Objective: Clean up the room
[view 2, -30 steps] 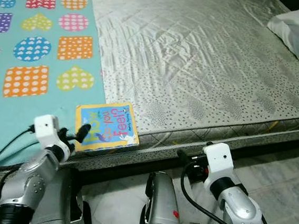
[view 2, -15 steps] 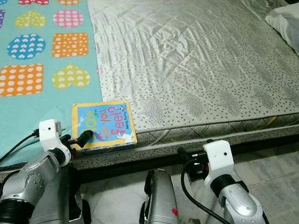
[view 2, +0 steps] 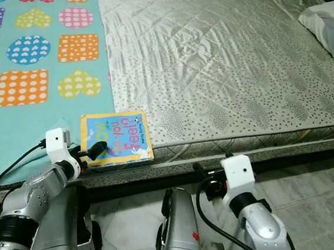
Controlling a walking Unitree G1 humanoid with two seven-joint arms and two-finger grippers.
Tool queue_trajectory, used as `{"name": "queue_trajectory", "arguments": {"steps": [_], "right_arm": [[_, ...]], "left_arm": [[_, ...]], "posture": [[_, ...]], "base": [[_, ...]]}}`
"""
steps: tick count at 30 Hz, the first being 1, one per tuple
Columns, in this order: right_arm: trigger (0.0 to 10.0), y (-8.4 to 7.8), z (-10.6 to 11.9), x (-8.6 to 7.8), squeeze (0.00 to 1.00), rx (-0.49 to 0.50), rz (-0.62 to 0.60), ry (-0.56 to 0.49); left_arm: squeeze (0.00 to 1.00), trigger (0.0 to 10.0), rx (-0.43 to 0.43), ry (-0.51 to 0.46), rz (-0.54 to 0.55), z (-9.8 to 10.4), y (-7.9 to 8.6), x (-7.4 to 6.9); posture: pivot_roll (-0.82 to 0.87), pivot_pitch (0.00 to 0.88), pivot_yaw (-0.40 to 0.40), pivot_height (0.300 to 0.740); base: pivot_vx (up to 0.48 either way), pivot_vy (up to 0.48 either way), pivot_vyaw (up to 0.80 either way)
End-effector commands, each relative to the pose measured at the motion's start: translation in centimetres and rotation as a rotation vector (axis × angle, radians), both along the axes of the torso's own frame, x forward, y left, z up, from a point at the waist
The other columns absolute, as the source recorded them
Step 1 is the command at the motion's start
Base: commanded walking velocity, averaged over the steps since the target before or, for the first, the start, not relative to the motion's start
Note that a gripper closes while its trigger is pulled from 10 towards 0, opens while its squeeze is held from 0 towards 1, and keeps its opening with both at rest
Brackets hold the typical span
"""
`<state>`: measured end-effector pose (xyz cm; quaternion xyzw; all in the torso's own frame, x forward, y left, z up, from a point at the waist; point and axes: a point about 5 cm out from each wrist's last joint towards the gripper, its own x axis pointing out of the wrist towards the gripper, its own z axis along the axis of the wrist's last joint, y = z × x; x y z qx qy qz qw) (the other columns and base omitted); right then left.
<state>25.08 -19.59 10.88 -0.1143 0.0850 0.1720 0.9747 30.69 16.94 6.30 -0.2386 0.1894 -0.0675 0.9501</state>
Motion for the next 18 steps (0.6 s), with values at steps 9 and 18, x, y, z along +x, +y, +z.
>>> {"name": "queue_trajectory", "arguments": {"steps": [9,18], "right_arm": [[10.0,-0.1,0.4,0.7,0.00,-0.017,0.011,-0.028],[10.0,0.0,0.6,0.9,0.00,-0.027,0.021,-0.039]], "left_arm": [[0.00,0.0,-0.157,0.097,-0.154,-1.6,-2.2,-0.2],[0.00,10.0,-0.195,0.109,-0.162,-1.7,-2.5,0.3]], "posture": [[-0.15,0.211,-0.055,0.555],[-0.15,0.202,-0.060,0.555]], "base": [[0.000,0.000,0.00],[0.000,0.000,0.00]]}}
